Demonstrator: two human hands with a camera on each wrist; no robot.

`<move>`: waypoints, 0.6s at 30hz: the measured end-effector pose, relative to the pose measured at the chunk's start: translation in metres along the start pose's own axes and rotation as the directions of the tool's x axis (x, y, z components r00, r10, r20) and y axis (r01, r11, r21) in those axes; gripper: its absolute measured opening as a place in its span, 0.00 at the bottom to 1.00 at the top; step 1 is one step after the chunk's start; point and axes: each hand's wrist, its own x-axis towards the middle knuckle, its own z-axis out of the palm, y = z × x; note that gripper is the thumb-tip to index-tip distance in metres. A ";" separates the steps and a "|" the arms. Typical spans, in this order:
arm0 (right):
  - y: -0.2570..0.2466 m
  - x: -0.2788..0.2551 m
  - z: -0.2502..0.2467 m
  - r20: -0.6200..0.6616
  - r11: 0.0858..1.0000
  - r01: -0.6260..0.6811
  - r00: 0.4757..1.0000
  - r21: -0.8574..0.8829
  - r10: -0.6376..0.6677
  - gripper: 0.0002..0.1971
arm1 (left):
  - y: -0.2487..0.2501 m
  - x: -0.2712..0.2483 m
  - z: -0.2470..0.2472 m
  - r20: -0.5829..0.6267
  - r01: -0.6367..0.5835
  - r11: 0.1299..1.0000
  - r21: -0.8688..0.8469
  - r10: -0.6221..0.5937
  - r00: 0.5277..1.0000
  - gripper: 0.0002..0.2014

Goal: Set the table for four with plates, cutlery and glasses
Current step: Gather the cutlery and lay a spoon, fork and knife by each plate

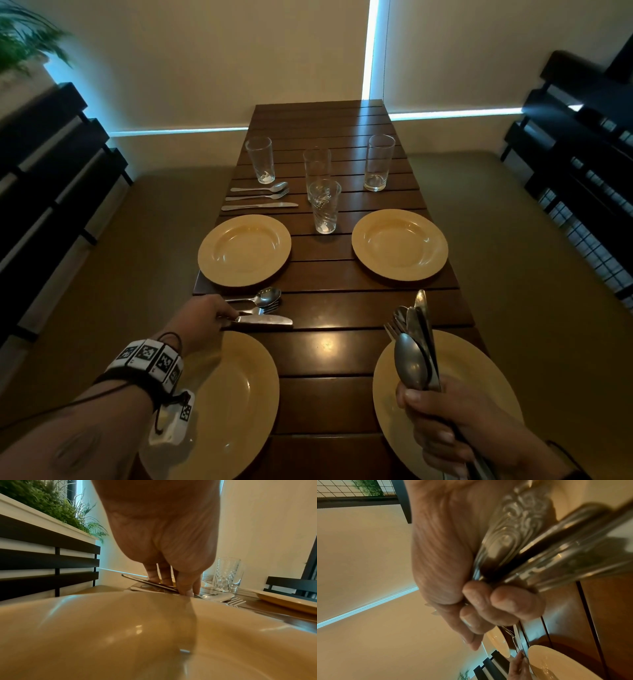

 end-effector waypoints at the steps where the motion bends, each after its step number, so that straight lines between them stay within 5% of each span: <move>1: 0.000 0.000 0.000 -0.004 1.000 0.000 1.000 -0.001 0.000 0.08 | -0.001 0.001 0.001 0.006 0.002 1.000 0.001 -0.002 1.000 0.12; 18: -0.002 0.004 -0.001 0.002 0.999 0.014 1.000 0.033 -0.014 0.06 | -0.005 0.009 0.005 0.092 -0.032 0.997 0.067 0.026 0.995 0.15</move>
